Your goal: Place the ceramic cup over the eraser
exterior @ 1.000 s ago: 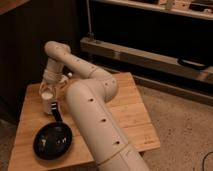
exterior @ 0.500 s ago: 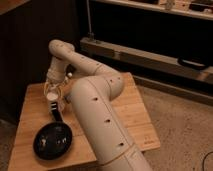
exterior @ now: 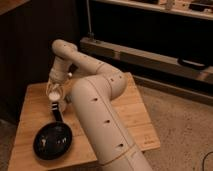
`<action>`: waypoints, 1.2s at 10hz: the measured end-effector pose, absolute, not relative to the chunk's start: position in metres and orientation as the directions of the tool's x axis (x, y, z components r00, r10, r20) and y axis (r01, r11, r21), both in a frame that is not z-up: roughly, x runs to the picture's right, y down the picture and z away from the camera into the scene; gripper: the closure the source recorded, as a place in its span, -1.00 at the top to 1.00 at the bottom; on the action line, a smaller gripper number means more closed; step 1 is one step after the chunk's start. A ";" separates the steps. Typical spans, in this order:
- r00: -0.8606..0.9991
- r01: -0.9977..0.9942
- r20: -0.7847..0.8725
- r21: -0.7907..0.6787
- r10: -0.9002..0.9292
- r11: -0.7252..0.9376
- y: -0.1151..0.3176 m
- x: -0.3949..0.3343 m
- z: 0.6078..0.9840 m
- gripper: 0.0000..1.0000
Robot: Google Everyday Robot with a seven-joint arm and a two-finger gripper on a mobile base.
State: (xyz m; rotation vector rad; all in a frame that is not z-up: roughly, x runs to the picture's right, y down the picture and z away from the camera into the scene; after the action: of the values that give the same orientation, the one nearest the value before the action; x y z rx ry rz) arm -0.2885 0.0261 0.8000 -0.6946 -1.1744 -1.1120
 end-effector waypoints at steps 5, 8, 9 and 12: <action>0.011 0.924 0.936 0.125 -0.352 0.361 0.018 -0.315 0.815 -1.00; 0.038 0.917 0.925 0.118 -0.379 0.380 -0.005 -0.317 0.823 -1.00; 0.046 0.917 0.920 0.117 -0.390 0.382 -0.011 -0.316 0.823 -1.00; 0.082 0.911 0.913 0.094 -0.399 0.402 -0.027 -0.295 0.831 -1.00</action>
State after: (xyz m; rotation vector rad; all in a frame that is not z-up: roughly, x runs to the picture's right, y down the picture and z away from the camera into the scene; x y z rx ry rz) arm -0.2946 -0.0267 0.8314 -0.5961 -1.0768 -1.0695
